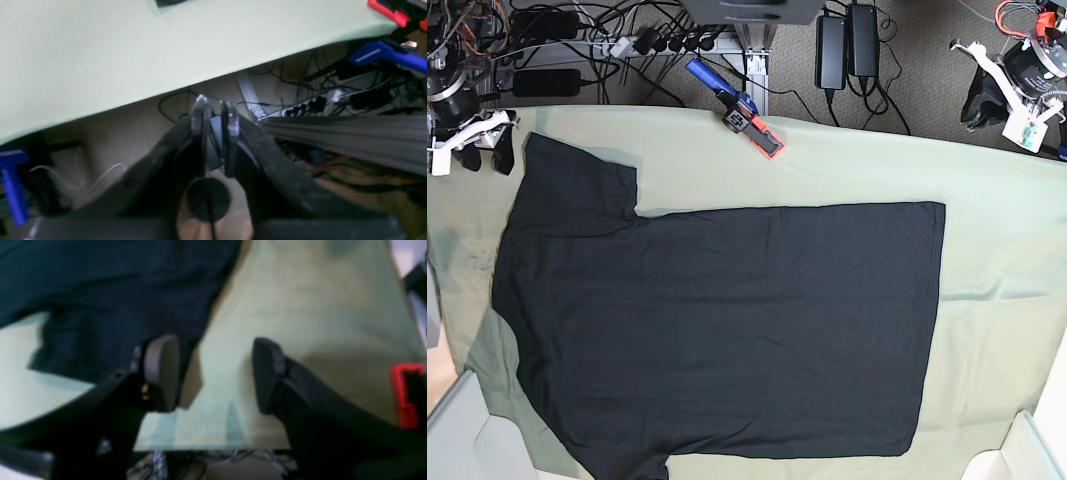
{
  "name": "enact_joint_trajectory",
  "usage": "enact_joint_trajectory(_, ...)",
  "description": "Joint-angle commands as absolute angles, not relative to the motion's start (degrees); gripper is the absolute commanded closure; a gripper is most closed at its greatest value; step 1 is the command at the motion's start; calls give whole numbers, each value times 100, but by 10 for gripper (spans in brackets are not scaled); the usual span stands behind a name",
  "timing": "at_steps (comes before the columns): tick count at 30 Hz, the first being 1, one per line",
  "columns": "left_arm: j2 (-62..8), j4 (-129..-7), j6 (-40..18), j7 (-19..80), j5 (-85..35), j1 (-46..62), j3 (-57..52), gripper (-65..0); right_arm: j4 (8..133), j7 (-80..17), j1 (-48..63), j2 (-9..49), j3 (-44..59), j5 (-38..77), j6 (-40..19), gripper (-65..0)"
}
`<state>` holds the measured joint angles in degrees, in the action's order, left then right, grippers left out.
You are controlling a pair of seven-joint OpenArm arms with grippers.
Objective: Fold the T-shirt properly
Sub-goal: 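Grasp the shoulder with right gripper and hem corner with left gripper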
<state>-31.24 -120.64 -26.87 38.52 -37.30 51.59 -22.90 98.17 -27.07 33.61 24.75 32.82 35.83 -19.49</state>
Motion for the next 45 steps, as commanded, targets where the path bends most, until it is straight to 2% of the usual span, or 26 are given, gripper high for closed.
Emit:
enact_joint_trajectory(1,-3175,-12140,-2751,3706,-3688,5210,-2340,-109,9780,-2596,3343,2552,3253,3627,-2095,-354)
enact_joint_trajectory(5,-3175,-12140,-2735,3489,-3256,5207,-2340,-109,9424,-2593,3214,2438,3000,3726,-2097,-354)
enact_joint_trajectory(9,-3177,-12140,-2349,3489,-3175,5203,-2344,-109,9354,-2596,3061,2152,2845,3795,-2102,-354)
enact_joint_trajectory(23,-3177,-12140,-2161,3492,-3275,5137,-2773,-114,9365,-2596,2888,1553,2471,3804,-2108,-348)
enact_joint_trajectory(25,-3177,-12140,-2165,3494,-3470,5048,-2773,-170,9362,-2596,2847,1531,2471,3798,-2108,-292)
enact_joint_trajectory(28,-3177,-12138,-2163,3496,-3710,4849,-2773,-306,9362,-2593,2786,1520,2471,3726,-2108,-149)
enact_joint_trajectory(31,-3177,-12125,-2163,3496,-3883,4574,-2770,-331,9362,-2569,2694,1520,2471,3511,-2106,-3)
enact_joint_trajectory(36,-3175,-11719,-2163,3492,-4005,3861,-2436,-331,9362,-2574,2552,1522,2471,3081,-2106,0)
enact_joint_trajectory(45,-3122,-9915,-2163,3507,-3997,2311,-1411,-332,9362,-2576,2532,1522,2471,3035,-2106,0)
